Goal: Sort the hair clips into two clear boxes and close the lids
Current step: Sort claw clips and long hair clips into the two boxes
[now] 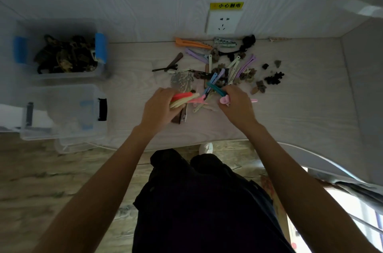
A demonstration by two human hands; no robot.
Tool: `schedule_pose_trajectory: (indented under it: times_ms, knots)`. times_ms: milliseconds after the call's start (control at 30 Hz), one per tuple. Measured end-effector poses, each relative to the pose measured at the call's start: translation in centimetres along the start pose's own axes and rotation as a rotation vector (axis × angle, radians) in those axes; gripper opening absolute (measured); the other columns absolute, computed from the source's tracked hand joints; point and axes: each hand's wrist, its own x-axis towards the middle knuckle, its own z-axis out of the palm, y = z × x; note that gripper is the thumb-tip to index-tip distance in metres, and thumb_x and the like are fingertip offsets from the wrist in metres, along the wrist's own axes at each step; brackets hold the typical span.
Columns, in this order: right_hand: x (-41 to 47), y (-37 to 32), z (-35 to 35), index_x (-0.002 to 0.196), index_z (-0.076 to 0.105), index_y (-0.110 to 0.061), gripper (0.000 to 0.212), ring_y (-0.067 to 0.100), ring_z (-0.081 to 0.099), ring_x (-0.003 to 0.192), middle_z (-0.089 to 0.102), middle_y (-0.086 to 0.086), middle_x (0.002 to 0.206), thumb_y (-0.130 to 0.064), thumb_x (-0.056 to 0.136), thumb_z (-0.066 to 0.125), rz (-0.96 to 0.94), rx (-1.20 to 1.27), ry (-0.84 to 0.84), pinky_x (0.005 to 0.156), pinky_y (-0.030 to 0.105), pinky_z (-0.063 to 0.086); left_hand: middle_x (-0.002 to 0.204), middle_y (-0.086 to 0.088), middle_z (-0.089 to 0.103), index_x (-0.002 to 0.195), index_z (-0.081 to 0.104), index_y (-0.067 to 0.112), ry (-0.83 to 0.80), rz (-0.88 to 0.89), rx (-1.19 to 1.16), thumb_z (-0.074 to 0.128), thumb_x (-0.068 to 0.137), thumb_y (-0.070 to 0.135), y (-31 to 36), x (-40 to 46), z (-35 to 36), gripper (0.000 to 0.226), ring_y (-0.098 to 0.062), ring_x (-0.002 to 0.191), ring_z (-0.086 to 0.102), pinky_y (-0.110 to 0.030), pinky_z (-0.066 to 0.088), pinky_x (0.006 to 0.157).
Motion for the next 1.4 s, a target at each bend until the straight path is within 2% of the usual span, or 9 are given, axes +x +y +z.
schedule_pose_trajectory:
  times_ms: [100,233,500,667,867,1000,1067,1233,1400]
  knots:
    - [0.8,-1.5,1.5,0.106,0.059,0.001,0.030,0.037,0.058,0.081,0.060,0.021,0.095,-0.012,0.079,0.053,-0.104,-0.121,-0.114,0.071,0.038,0.042,0.078,-0.006,0.058,0.107,0.052,0.008,0.013,-0.327,-0.080,0.061,0.088,0.029,-1.0,-1.2,-0.9,0.030,-0.025,0.066,0.059,-0.035,0.048,0.063]
    - [2.1,-2.1,2.2,0.129,0.048,-0.013,0.051,0.036,0.053,0.093,0.052,0.017,0.113,-0.010,0.080,0.062,-0.272,-0.336,-0.292,0.081,0.039,0.039,0.089,-0.015,0.063,0.113,0.046,0.007,-0.027,-0.482,-0.069,0.058,0.089,0.032,-0.3,-1.7,-0.3,0.037,-0.035,0.078,0.064,-0.037,0.047,0.067]
    - [4.1,-1.0,1.5,0.110,0.060,-0.003,0.041,0.037,0.057,0.078,0.056,0.022,0.105,-0.018,0.074,0.071,-0.371,-0.505,-0.389,0.072,0.038,0.041,0.106,-0.012,0.059,0.110,0.046,0.009,-0.193,-0.442,0.068,0.070,0.072,0.052,2.1,-0.7,2.8,0.062,-0.031,0.095,0.059,-0.035,0.042,0.072]
    - [4.9,-0.6,0.5,0.090,0.066,-0.004,0.023,0.032,0.056,0.058,0.060,0.019,0.086,-0.008,0.067,0.070,-0.536,-0.544,-0.361,0.060,0.034,0.043,0.098,-0.008,0.067,0.103,0.059,0.015,-0.159,-0.409,0.091,0.067,0.077,0.043,1.8,0.0,2.5,0.039,-0.029,0.090,0.062,-0.032,0.043,0.070]
    - [5.3,-0.4,0.4,0.086,0.068,-0.008,0.025,0.028,0.055,0.050,0.063,0.014,0.080,-0.004,0.064,0.076,-0.680,-0.558,-0.435,0.053,0.029,0.044,0.078,0.000,0.064,0.098,0.065,0.016,-0.110,-0.501,-0.181,0.071,0.076,0.038,1.1,0.2,1.6,0.032,-0.017,0.069,0.060,-0.026,0.043,0.061]
    - [6.1,-1.5,0.3,0.102,0.063,-0.007,0.024,0.033,0.061,0.075,0.059,0.016,0.102,-0.004,0.078,0.064,-0.694,-0.636,-0.563,0.075,0.037,0.045,0.066,0.003,0.061,0.087,0.061,0.018,-0.060,-0.549,-0.316,0.070,0.078,0.032,0.8,0.5,0.6,0.018,-0.005,0.052,0.057,-0.011,0.042,0.048]
    - [6.4,-1.9,0.0,0.113,0.059,-0.008,0.027,0.033,0.058,0.091,0.055,0.015,0.115,-0.006,0.086,0.055,-0.693,-0.679,-0.593,0.085,0.039,0.040,0.075,-0.002,0.066,0.094,0.063,0.015,-0.052,-0.526,-0.331,0.068,0.079,0.034,0.8,0.7,0.2,0.025,-0.009,0.062,0.061,-0.020,0.047,0.057]
    - [6.1,-1.5,0.2,0.087,0.065,0.001,0.020,0.034,0.061,0.067,0.065,0.021,0.077,0.004,0.067,0.062,-0.507,-0.414,-0.372,0.059,0.030,0.040,0.062,0.001,0.052,0.078,0.054,0.018,-0.049,-0.489,-0.421,0.066,0.083,0.034,0.5,1.4,-1.6,0.021,-0.019,0.060,0.051,-0.031,0.039,0.058]
    - [5.8,-4.8,-0.1,0.107,0.057,0.007,0.025,0.036,0.057,0.080,0.061,0.028,0.087,-0.002,0.085,0.049,-0.209,-0.182,-0.103,0.064,0.036,0.040,0.067,0.003,0.055,0.096,0.059,0.015,0.007,-0.331,-0.386,0.061,0.087,0.025,-0.5,0.9,-6.5,0.014,-0.017,0.062,0.054,-0.030,0.040,0.061]
